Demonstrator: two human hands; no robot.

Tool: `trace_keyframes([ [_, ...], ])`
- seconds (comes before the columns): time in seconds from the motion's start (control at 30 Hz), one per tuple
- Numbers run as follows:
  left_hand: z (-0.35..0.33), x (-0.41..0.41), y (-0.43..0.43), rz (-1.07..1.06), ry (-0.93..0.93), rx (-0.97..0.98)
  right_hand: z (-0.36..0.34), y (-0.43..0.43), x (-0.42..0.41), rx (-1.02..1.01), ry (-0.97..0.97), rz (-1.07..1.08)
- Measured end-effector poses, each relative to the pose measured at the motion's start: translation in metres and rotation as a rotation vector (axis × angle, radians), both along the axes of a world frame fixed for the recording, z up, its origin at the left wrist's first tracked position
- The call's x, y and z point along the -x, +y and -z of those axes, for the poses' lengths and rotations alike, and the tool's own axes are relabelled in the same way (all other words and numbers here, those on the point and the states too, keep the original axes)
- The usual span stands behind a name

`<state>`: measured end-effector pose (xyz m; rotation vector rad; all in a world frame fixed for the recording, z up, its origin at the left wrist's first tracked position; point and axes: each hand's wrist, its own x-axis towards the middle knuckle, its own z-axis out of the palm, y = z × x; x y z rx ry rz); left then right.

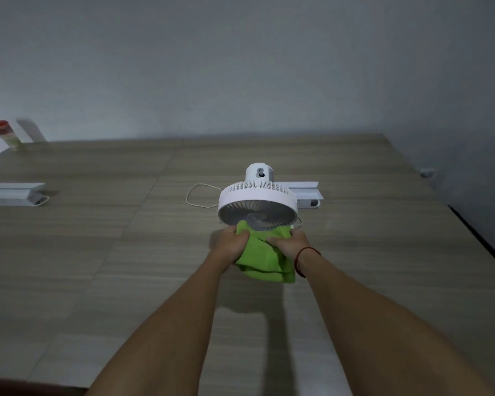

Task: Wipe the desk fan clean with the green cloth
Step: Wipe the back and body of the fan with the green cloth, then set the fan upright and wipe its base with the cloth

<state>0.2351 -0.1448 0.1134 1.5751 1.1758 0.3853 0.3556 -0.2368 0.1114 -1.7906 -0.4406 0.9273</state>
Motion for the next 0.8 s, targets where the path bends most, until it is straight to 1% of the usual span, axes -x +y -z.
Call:
trace_keyframes([
  [0.1,0.007,0.008,0.003,-0.032,-0.025,-0.083,0.011,0.008,0.009,0.038,-0.115,-0.033],
  [0.2,0.022,0.019,0.012,-0.029,0.007,-0.149,0.02,0.012,0.018,0.046,-0.137,-0.018],
  [0.33,0.043,0.031,0.019,-0.054,0.037,-0.2,0.036,0.012,0.026,-0.019,0.003,-0.041],
  [0.4,0.057,0.037,0.022,-0.052,0.048,-0.187,0.048,0.015,0.029,0.021,-0.07,-0.01],
  [0.47,0.072,0.039,0.023,-0.056,0.041,-0.158,0.057,0.019,0.032,0.079,-0.159,0.101],
  [0.57,0.092,0.039,0.021,-0.062,0.031,-0.103,0.071,0.023,0.036,0.15,-0.174,0.21],
  [0.63,0.103,0.038,0.018,-0.056,0.007,-0.043,0.083,0.023,0.035,0.185,-0.183,0.219],
  [0.73,0.115,0.034,0.018,-0.035,-0.01,-0.033,0.099,0.026,0.028,0.237,-0.199,0.19],
  [0.8,0.124,0.034,0.019,0.023,0.09,-0.078,0.11,0.025,0.021,0.316,-0.205,0.136],
])
